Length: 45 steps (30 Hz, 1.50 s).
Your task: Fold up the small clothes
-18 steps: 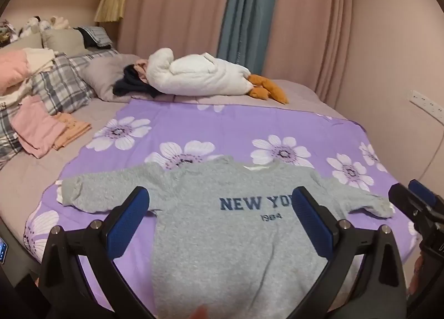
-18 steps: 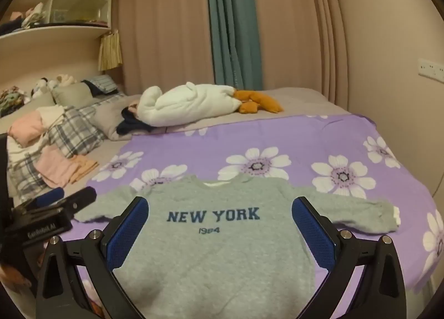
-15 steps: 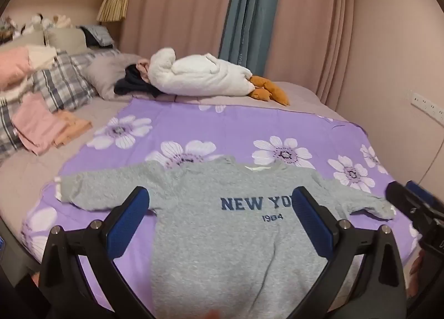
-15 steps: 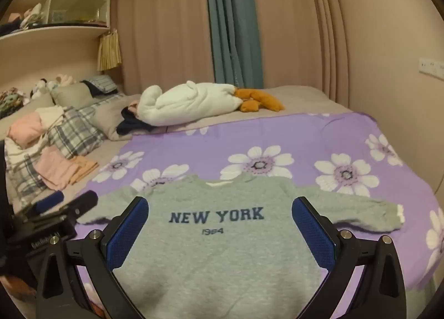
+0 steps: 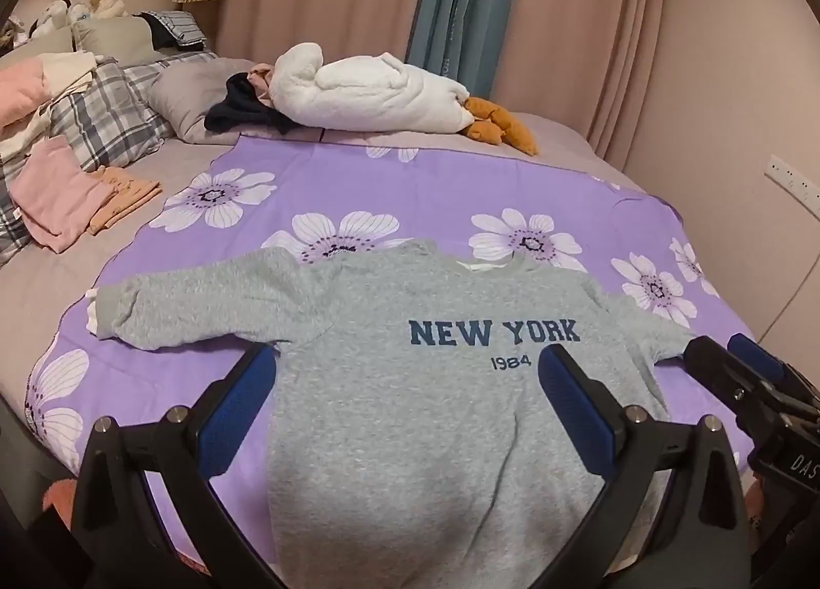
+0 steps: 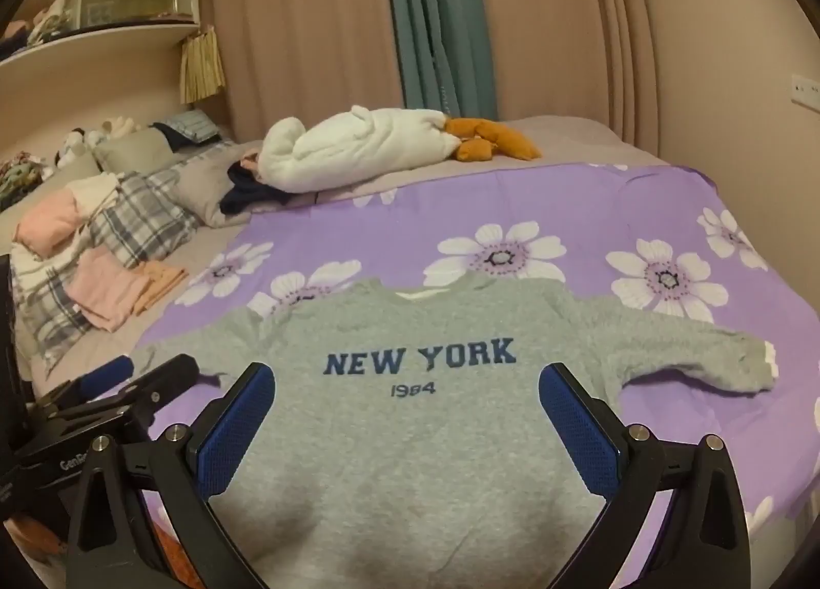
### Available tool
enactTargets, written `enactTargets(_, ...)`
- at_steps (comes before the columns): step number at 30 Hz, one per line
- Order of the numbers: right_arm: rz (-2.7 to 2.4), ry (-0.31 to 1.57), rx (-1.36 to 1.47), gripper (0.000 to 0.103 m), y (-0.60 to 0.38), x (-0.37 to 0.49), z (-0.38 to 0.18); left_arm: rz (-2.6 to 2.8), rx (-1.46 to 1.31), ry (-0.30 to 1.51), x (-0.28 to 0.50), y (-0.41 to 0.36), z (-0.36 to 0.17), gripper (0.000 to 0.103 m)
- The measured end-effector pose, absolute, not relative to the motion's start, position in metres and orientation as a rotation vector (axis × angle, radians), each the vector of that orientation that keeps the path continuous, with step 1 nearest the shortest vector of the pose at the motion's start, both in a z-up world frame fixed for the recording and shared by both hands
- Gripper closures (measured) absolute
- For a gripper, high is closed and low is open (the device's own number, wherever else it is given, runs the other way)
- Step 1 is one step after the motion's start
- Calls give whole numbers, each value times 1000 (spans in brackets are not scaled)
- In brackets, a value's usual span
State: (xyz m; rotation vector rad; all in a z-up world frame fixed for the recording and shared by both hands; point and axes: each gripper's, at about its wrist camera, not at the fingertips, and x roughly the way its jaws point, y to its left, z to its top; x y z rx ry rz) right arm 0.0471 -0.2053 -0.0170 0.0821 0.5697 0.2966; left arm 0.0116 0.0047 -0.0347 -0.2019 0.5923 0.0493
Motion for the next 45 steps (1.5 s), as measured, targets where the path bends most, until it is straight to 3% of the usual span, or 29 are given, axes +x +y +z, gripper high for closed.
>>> enactTargets(45,261,590,89,1,-204,49,-22,3,-240,627,3,10,-32,0)
